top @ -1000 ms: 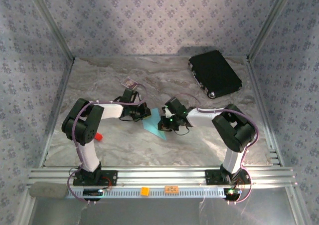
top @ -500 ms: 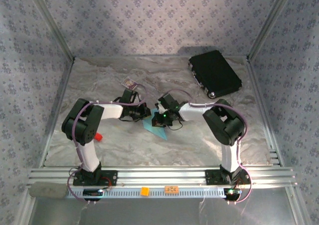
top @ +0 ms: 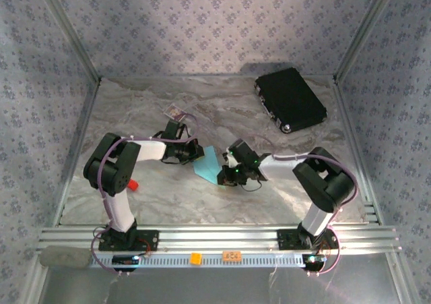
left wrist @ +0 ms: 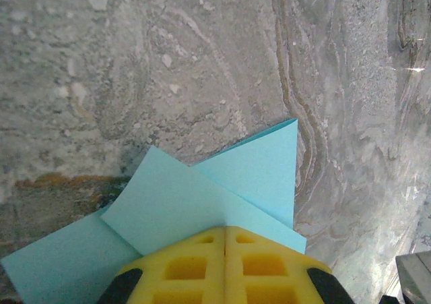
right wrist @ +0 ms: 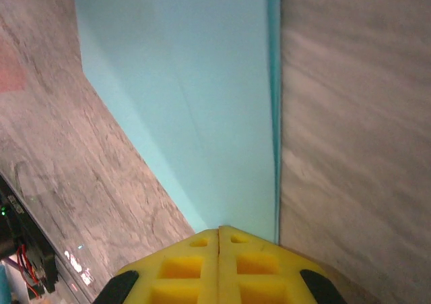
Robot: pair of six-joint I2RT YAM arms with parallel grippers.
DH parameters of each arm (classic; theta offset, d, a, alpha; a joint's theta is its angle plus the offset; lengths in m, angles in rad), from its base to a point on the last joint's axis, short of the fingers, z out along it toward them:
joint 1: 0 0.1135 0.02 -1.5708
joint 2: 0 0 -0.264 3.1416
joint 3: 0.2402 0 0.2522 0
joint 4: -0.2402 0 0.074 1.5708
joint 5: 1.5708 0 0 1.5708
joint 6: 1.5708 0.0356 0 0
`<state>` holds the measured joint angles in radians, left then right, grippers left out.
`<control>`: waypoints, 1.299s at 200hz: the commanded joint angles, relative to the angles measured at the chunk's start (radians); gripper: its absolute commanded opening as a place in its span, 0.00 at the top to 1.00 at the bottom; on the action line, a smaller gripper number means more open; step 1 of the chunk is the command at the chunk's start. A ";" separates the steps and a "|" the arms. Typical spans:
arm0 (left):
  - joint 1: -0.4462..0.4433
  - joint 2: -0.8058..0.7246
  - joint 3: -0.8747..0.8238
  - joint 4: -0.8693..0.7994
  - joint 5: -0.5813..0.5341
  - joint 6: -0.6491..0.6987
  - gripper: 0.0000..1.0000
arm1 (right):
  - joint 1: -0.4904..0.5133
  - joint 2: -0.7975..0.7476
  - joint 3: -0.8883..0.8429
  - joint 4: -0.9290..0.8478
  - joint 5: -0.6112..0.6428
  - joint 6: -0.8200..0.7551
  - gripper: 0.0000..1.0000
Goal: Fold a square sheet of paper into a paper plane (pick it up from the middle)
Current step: Fourth fold the wing at the center of the table, then turn over the paper at the center of the table.
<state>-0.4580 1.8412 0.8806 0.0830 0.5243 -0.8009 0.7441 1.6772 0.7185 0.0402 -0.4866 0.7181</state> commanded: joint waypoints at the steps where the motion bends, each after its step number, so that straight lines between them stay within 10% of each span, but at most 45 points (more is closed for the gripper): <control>1: 0.009 0.053 -0.040 -0.069 -0.075 0.008 1.00 | 0.013 -0.031 -0.080 -0.038 -0.013 0.027 1.00; 82: 0.009 0.040 -0.068 -0.036 -0.065 -0.012 1.00 | 0.005 -0.217 -0.150 -0.046 0.018 0.076 1.00; 174: 0.009 0.003 -0.081 -0.020 -0.054 -0.037 1.00 | -0.026 -0.188 -0.146 -0.015 0.015 0.196 0.66; 260: 0.009 -0.002 -0.087 -0.022 -0.058 -0.038 1.00 | -0.035 -0.081 -0.157 0.214 -0.076 0.271 0.69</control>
<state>-0.4564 1.8317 0.8368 0.1608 0.5316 -0.8387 0.7109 1.5677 0.5671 0.1684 -0.5316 0.9516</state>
